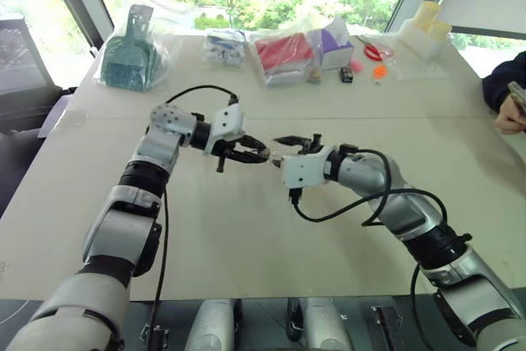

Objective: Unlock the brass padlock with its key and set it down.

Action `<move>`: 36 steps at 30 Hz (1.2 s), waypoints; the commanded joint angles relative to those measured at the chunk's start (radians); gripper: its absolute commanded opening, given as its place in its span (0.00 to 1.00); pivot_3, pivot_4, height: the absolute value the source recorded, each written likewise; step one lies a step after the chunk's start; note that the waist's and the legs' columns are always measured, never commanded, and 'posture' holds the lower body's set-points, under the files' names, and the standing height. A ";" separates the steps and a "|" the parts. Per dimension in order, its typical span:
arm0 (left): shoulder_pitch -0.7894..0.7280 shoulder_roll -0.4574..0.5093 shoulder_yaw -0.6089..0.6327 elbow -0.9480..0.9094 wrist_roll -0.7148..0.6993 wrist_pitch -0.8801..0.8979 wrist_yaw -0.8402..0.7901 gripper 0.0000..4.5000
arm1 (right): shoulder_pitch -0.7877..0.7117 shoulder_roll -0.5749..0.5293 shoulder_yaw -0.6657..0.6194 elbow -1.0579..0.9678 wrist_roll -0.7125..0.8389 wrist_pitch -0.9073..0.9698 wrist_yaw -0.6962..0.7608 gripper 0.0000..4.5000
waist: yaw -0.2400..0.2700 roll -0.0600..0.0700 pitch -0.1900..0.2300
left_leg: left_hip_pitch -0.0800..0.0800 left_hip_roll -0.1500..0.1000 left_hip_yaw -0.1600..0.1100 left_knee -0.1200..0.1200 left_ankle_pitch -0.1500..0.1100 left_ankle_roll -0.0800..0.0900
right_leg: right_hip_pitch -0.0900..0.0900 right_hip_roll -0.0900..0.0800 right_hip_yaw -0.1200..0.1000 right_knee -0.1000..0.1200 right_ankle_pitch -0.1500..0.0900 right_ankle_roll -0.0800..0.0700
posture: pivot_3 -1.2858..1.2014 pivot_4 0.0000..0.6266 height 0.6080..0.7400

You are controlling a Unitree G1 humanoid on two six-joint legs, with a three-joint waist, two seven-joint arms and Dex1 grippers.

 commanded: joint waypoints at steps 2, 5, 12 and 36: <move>-0.014 0.005 0.008 -0.022 -0.019 -0.019 0.003 0.16 | -0.021 0.009 -0.028 -0.015 -0.005 -0.020 0.006 0.89 | -0.010 0.000 0.000 | 0.000 0.000 0.000 0.000 0.000 0.000 | 0.000 0.000 0.000 0.000 0.000 0.000 | 0.52 0.24 1.00; -0.018 0.005 0.008 -0.014 -0.016 -0.025 0.008 0.16 | -0.017 0.011 -0.034 -0.024 -0.002 -0.017 0.013 0.78 | -0.013 0.000 0.000 | 0.000 0.000 0.000 0.000 0.000 0.000 | 0.000 0.000 0.000 0.000 0.000 0.000 | 0.52 0.24 1.00; -0.023 0.001 0.003 -0.002 -0.008 -0.041 0.018 0.16 | -0.013 0.020 -0.034 -0.032 -0.006 -0.014 0.019 0.07 | -0.011 0.000 0.000 | 0.000 0.000 0.000 0.000 0.000 0.000 | 0.000 0.000 0.000 0.000 0.000 0.000 | 0.52 0.24 1.00; -0.015 0.007 -0.034 0.008 0.071 -0.434 0.145 0.16 | -0.104 0.105 -0.069 -0.083 0.238 0.358 0.306 0.01 | -0.010 0.000 0.000 | 0.000 0.000 0.000 0.000 0.000 0.000 | 0.000 0.000 0.000 0.001 0.000 0.000 | 0.52 0.24 1.00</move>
